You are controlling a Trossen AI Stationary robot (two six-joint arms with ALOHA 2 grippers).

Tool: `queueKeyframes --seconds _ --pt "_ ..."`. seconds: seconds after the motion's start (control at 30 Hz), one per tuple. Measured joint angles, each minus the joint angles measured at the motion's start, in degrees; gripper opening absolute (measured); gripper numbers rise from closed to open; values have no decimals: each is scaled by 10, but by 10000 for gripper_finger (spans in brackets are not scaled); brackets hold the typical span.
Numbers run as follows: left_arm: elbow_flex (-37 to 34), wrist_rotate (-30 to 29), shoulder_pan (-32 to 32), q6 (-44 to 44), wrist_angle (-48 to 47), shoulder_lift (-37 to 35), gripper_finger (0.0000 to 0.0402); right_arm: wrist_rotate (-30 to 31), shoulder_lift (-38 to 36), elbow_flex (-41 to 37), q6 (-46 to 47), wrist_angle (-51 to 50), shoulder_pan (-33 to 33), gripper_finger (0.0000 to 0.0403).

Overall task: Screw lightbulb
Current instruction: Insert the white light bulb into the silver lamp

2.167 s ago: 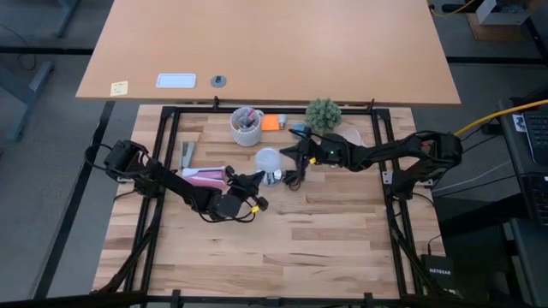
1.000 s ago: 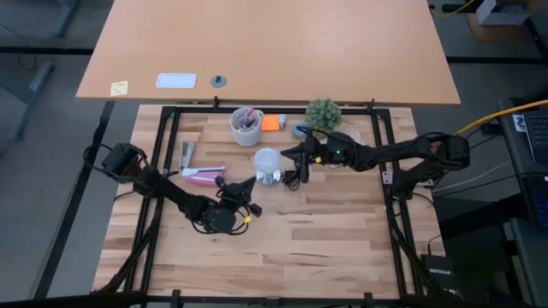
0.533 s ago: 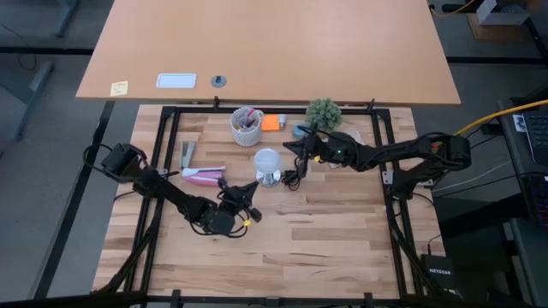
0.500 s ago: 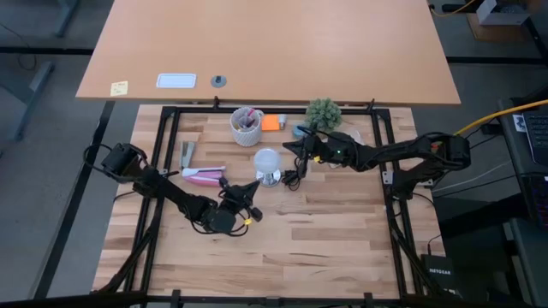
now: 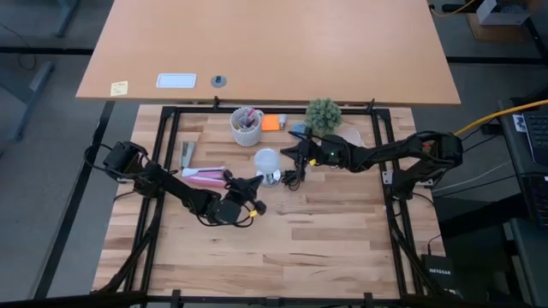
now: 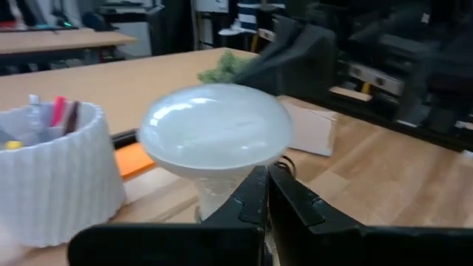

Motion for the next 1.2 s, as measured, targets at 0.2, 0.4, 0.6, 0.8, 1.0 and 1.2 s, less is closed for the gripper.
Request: queueKeyframes --seconds 0.2,0.4,0.6,0.8,1.0,1.2 --pt "0 -41 1 0 -3 0 5 -38 0 0 11 -3 0 3" --pt "0 -61 0 0 -4 0 5 -87 0 0 18 -7 -1 3" --pt "0 -90 6 0 -7 0 5 -130 0 1 20 -15 0 3" --pt "0 -90 27 -9 -14 -1 5 -181 0 1 20 -19 0 3" --pt "0 -97 17 -4 8 0 5 -186 -5 0 20 -11 0 3" --pt "0 -157 -23 91 99 0 5 -178 -46 0 11 -10 0 3"
